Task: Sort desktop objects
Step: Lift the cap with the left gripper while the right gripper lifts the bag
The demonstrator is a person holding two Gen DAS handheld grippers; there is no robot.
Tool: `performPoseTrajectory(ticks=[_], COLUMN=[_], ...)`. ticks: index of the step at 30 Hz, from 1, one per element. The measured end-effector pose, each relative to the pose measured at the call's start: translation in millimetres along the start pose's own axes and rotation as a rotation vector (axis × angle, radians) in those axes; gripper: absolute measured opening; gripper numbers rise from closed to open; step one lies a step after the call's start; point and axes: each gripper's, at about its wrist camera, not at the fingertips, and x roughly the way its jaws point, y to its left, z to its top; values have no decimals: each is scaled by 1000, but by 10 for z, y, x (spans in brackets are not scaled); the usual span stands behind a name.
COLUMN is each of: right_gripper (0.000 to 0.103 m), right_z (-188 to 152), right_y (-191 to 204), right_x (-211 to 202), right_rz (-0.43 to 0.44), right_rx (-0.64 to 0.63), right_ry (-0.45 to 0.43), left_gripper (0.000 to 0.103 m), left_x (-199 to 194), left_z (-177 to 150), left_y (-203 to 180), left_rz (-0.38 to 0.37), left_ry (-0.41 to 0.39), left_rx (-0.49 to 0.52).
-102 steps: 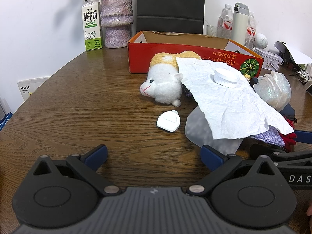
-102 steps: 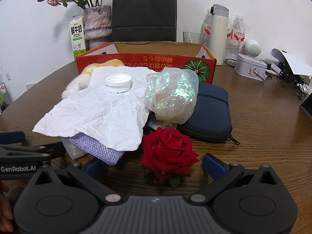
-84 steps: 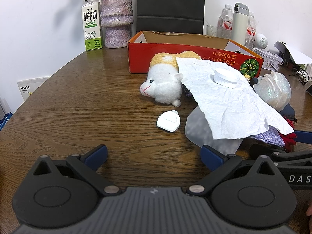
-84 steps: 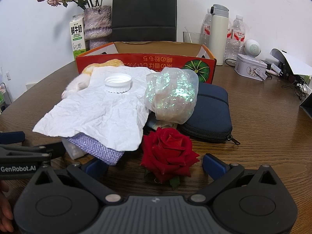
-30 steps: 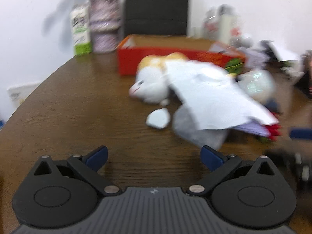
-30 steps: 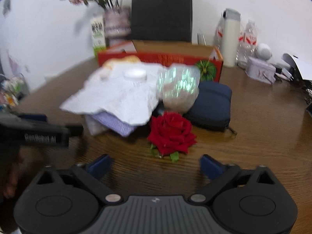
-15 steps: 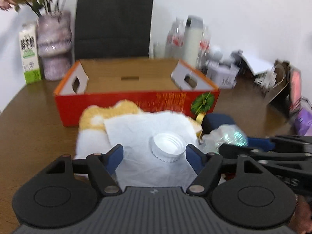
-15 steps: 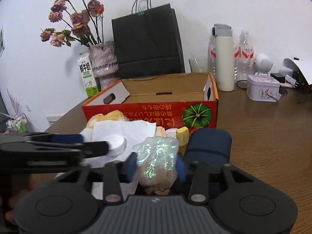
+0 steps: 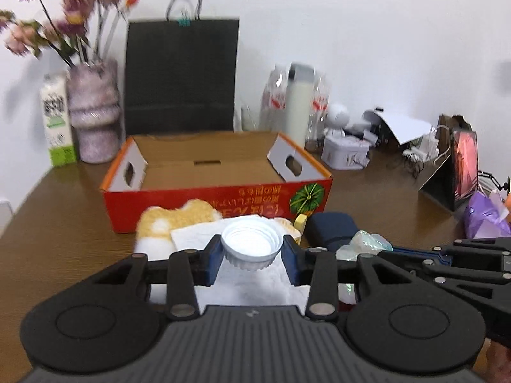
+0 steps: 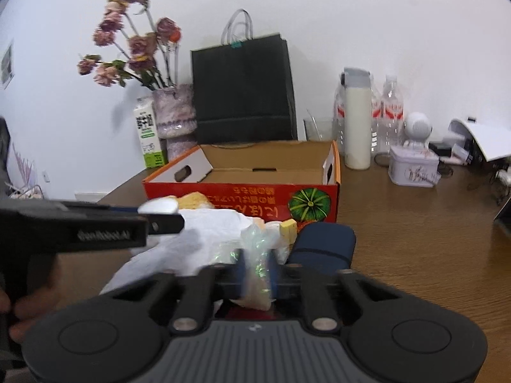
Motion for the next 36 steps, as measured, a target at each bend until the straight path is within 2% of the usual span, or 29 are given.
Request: performPoseTrajectory(ticks=[5,10,11,12,13,14,15,18,20,22,25,29,30,33,34,35,36], right_gripper=[5,22,32,58,76,79,80,79,77,78,78,80,84,83,81,80,72], right_z=[-89,-371,-434,-480,-509,-527,-537,-605,-730,-844,-1009,-1113,-1134,-1194,-1207,-1186,-1170], right_y=[160,221,227,230,232,242,244,259,292,297,216,139,126,102,110,121,129], right_x=[-292,-518,-582,-622,-636,-631,-603,-413,-327,-341,-519,-704,-749,-853,-859,-838,-798], right_rz=[-11,-3,8,7,-8,-23,-40,-41,-103,-143,-137,-158,-151,-105,-107,-118,-135], right_rx=[-35,-57,-57,-52,-49,-50,-48,-54,-100,-121,-110,-115,-118,-115,-114,-107,-91], right_ry=[-16,30,25,21,19,14,17,98,138,154,140,150,151,129,119,112,107], left_gripper=[39,39,39,39,39,39,39,39,39,40,41,74,74,73,68,49,42], left_x=[-536,-1043,-1089,-1114,-1107,-1078,-1044,-964,-913,-857,-800,-840,-836,-803,-786,-775,-769], left_z=[-187,-697,-786,-855,-914,-958,-993,-1094,-1166,-1235,-1343,-1432,-1433,-1424,-1411,-1401,-1391], left_y=[-16,87,116,144,171,189,194,187,136,72,17,-30,-26,-61,-72,-81,-83], left_rz=[50,75,88,95,92,87,94,121,128,128,108,119,115,134,139,146,162], left_ry=[-39,-17,-4,8,25,39,50,60,74,99,127,109,111,111,114,111,102], left_rx=[-47,-132,-149,-166,-177,-177,-171,-153,-129,-106,-96,-55,-59,-46,-39,-33,-32])
